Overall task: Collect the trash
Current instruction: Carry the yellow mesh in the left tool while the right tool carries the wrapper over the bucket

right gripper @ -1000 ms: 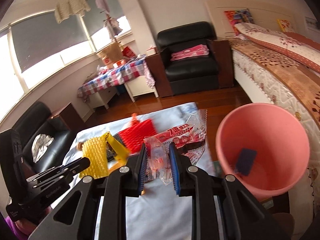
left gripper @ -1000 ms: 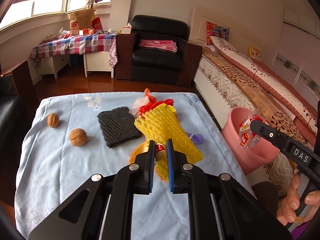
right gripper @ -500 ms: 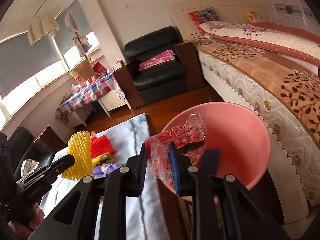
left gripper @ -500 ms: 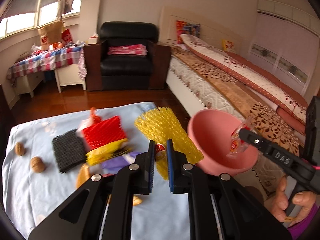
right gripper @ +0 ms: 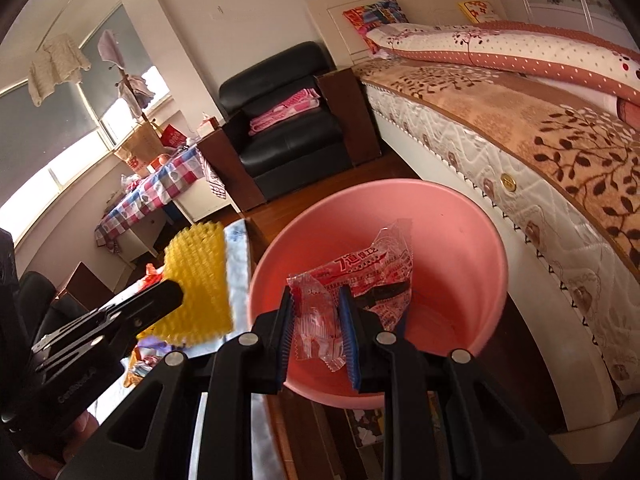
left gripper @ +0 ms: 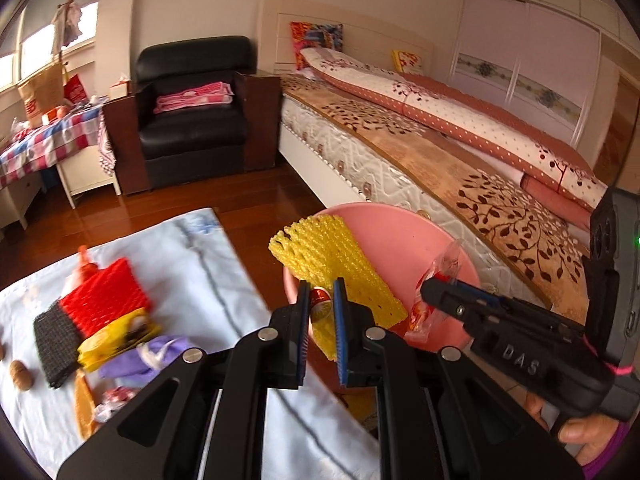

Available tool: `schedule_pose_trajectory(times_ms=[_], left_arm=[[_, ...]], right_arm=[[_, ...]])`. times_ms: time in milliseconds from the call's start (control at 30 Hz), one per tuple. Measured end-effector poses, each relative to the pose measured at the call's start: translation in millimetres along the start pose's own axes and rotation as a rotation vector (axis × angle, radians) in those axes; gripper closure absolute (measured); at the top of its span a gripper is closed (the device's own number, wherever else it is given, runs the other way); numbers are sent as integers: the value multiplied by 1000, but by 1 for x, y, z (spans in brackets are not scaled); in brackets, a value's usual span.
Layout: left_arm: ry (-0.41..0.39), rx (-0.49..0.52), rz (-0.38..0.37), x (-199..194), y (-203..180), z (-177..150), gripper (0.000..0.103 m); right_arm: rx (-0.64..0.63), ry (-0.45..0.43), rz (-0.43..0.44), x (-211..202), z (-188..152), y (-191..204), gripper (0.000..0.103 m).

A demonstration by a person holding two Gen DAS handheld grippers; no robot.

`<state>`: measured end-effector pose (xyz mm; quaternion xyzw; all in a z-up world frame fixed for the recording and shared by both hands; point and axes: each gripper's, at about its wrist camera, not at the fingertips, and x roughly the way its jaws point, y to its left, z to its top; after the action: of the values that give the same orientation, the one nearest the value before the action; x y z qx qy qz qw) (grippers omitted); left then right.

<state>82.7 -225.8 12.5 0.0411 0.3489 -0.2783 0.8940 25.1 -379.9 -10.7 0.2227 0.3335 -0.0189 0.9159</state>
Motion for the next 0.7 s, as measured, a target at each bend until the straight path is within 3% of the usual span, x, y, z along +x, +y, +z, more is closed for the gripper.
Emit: schedule_pose_trajectory(times_ms=[267, 567, 600, 667, 700], left_arm=[[52, 4, -16, 35, -14, 0, 92], [71, 21, -30, 48, -20, 1, 91], [75, 19, -30, 48, -18, 0, 89], [81, 10, -29, 49, -17, 1, 70], [77, -2, -32, 49, -14, 1, 66]], right_arm=[[-2, 40, -29, 12, -3, -14, 81], [-8, 66, -38, 20, -7, -17, 81], [-8, 66, -39, 21, -7, -17, 81], [-8, 66, -40, 21, -7, -16, 81], [-9, 67, -40, 21, -7, -16, 81]])
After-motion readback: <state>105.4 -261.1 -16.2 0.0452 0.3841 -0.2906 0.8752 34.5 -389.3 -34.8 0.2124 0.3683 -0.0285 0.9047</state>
